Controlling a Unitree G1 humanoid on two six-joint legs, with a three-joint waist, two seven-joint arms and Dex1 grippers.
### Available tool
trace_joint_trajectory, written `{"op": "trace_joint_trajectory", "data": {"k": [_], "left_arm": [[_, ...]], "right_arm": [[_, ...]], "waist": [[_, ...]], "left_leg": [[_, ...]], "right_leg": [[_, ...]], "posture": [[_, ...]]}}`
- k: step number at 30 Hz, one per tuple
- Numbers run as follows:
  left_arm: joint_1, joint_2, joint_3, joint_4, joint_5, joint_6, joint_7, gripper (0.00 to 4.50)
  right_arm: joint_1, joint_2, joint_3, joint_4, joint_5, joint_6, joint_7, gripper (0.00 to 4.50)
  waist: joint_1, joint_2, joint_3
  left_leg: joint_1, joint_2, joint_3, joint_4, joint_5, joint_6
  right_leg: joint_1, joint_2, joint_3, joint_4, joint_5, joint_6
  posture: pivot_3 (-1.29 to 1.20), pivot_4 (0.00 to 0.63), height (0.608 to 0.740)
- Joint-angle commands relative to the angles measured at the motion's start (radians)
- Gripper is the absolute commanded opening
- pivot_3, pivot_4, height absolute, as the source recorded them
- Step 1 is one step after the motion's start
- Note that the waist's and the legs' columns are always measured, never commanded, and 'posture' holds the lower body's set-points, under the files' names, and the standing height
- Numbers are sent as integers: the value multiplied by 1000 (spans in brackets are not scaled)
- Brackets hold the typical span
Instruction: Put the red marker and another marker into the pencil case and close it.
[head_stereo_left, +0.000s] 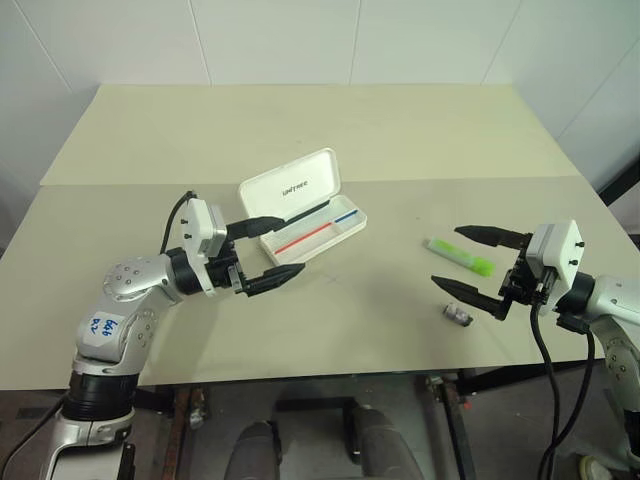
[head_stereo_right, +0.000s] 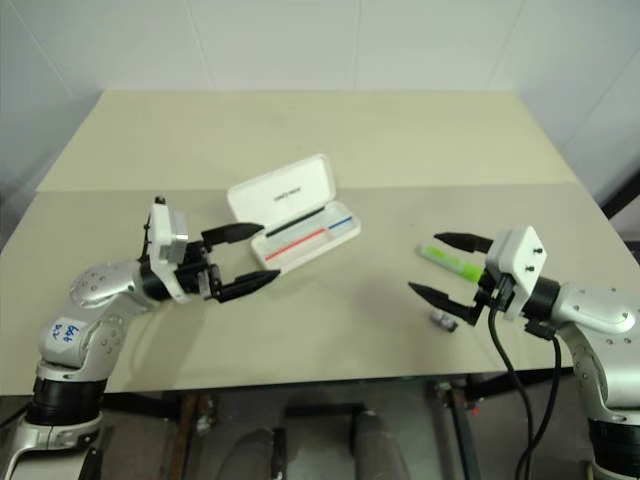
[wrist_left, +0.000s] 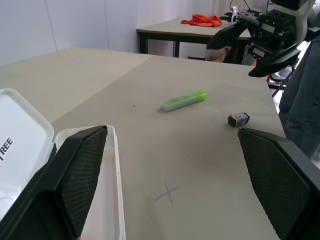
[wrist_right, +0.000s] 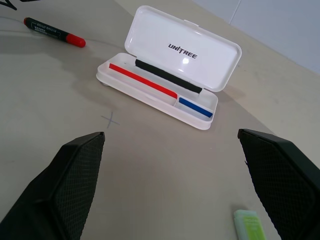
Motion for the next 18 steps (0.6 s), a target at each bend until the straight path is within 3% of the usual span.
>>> {"op": "trace_joint_trajectory", "data": {"k": [1,10,15,18], "left_arm": [[5,24,19,-44,-4,-3,-5,4464],[52,35,31,-72,23,7,55,4464],[96,53,24,-90,84,7,104,4464],[119,43,2,-77,142,1,153,3873]], "right_arm": [[-34,-7,10,-29,24,10,2,4500],[-105,18,72,-81,77,70,-10,4500],[-223,71,150,-70,89,81,-4,4500],[-253,110,185,-67,78,73,-21,4500]], "waist": [[0,0,0],[0,0,0],[-5,0,0],[-2,0,0]], "left_leg": [[0,0,0,0,0,0],[1,0,0,0,0,0],[1,0,0,0,0,0],[2,1,0,-1,0,0]], "right_leg": [[0,0,0,0,0,0],[-1,0,0,3,0,-1],[-1,0,0,4,0,-1],[-1,1,0,5,-1,-2]], "posture": [[0,150,740],[0,150,740],[0,150,740],[0,150,740]]}}
